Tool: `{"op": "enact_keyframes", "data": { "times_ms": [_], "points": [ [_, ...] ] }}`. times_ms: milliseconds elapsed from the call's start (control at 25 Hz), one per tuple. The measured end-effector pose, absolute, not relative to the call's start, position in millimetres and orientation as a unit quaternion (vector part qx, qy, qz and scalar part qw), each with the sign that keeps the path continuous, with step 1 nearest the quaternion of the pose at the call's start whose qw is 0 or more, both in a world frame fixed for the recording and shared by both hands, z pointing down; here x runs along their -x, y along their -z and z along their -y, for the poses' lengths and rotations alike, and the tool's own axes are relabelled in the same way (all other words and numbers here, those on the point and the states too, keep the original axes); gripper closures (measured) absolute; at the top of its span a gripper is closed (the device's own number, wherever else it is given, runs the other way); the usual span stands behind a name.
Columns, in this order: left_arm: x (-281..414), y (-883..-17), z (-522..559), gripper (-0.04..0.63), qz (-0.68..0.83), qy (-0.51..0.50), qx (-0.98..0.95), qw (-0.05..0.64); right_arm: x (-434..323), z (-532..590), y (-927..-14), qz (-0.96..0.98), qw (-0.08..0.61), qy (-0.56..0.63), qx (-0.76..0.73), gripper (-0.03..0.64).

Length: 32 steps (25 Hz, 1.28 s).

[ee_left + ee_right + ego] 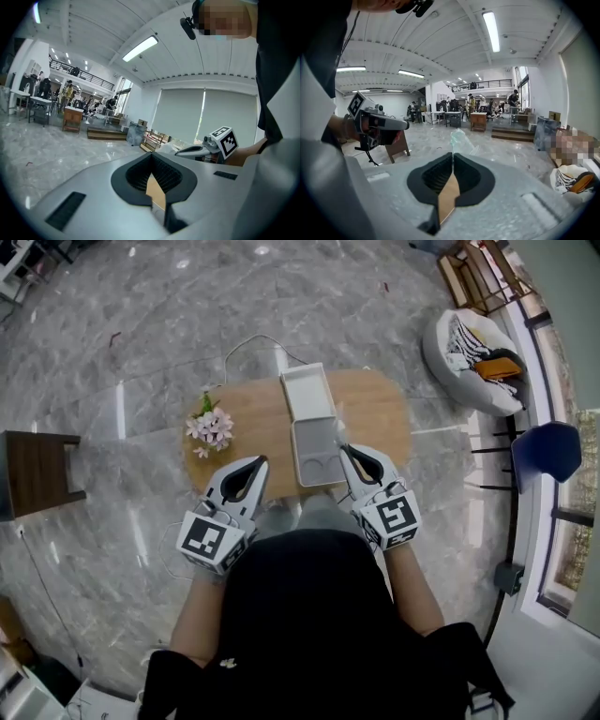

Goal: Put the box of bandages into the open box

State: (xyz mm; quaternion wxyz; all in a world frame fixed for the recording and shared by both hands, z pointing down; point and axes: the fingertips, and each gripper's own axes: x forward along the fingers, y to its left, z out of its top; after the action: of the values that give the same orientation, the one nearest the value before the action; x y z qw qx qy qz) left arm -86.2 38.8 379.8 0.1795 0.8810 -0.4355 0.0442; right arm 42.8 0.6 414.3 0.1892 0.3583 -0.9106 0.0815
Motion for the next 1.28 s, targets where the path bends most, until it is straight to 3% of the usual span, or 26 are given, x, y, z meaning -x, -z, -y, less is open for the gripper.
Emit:
{"op": "enact_keyframes", "data": {
  "times_ms": [440, 1280],
  "points": [
    [76.3, -399.5, 9.5, 0.583, 0.497, -0.074, -0.845, 0.183, -52.1, 68.0, -465.2, 0.926, 0.215, -0.114, -0.288, 0.611],
    [73.7, -446.1, 34.6, 0.583, 0.595, -0.133, -0.749, 0.259, -52.5, 147.8, -599.6, 0.923, 0.298, -0.164, -0.180, 0.610]
  ]
}}
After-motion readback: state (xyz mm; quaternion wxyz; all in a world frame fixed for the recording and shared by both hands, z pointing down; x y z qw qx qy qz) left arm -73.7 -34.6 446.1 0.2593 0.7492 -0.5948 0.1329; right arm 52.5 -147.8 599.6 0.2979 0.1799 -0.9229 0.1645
